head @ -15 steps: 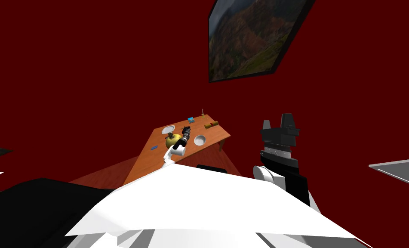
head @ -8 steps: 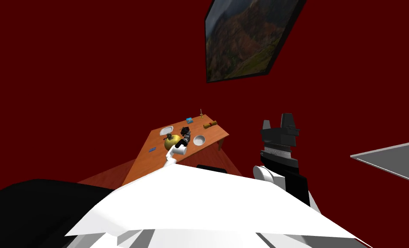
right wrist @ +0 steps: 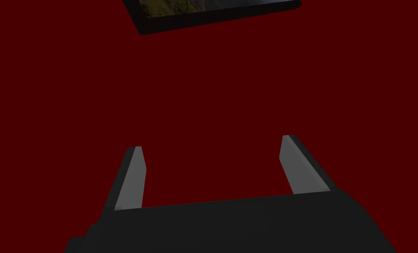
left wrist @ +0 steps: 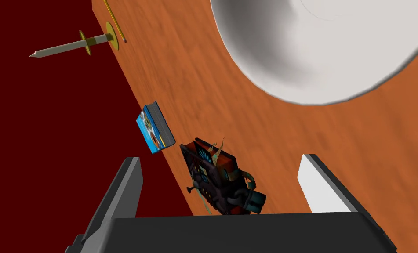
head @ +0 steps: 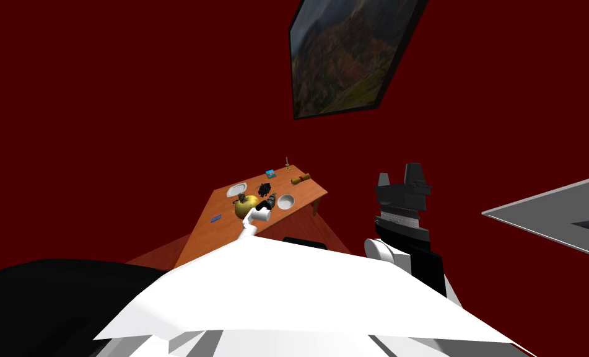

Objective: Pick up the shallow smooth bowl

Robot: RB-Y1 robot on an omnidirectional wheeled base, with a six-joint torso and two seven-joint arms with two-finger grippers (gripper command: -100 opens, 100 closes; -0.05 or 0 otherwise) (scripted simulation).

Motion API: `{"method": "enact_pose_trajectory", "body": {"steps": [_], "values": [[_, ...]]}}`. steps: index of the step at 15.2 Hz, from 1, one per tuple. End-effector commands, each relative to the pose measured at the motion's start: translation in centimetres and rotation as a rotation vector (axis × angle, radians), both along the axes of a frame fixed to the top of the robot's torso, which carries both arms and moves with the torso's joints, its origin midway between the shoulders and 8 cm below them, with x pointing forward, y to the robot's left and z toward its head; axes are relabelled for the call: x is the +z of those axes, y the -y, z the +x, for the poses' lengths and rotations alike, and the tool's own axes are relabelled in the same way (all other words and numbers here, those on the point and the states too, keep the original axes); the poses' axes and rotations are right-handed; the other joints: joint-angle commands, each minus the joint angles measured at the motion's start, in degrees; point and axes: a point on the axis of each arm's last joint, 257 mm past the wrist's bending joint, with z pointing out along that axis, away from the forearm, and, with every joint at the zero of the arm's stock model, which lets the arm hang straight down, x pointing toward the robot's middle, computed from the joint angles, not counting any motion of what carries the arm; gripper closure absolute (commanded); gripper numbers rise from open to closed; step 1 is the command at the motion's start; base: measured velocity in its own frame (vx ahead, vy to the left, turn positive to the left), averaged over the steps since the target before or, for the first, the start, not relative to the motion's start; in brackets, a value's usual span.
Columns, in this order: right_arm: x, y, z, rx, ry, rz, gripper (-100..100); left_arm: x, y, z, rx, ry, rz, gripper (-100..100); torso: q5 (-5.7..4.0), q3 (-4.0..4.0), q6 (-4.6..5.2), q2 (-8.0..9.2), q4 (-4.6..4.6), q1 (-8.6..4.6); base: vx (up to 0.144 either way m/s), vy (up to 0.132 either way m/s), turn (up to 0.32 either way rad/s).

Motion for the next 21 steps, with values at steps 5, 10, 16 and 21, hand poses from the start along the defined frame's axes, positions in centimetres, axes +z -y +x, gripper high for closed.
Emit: {"method": "enact_pose_trajectory", "body": {"steps": [5,10,16,21], "values": [[0.0,0.0,0.0,0.000,0.000,0.000,0,-3.9,0.9,-1.3,0.013,-0.147,-0.023,-100,0.00,0.00,0.00,0.00,0.00,-0.01,-0.018,0.021,-0.106],[0.0,0.0,0.0,0.000,0.000,0.000,0,-7.1,2.3,-2.8,0.018,-0.277,-0.048,-100,0.00,-0.01,-0.01,-0.01,0.00,-0.02,-0.017,0.019,-0.089],[0.0,0.0,0.0,0.000,0.000,0.000,0,-10.0,4.6,-4.7,0.013,-0.416,-0.079,-100,-0.01,-0.03,0.00,-0.05,-0.01,-0.04,-0.010,0.015,-0.107],[0.0,0.0,0.0,0.000,0.000,0.000,0,-11.1,5.0,-5.1,0.014,-0.429,-0.082,-100,-0.02,-0.06,-0.03,-0.12,-0.02,-0.06,0.010,0.008,-0.036]]}}
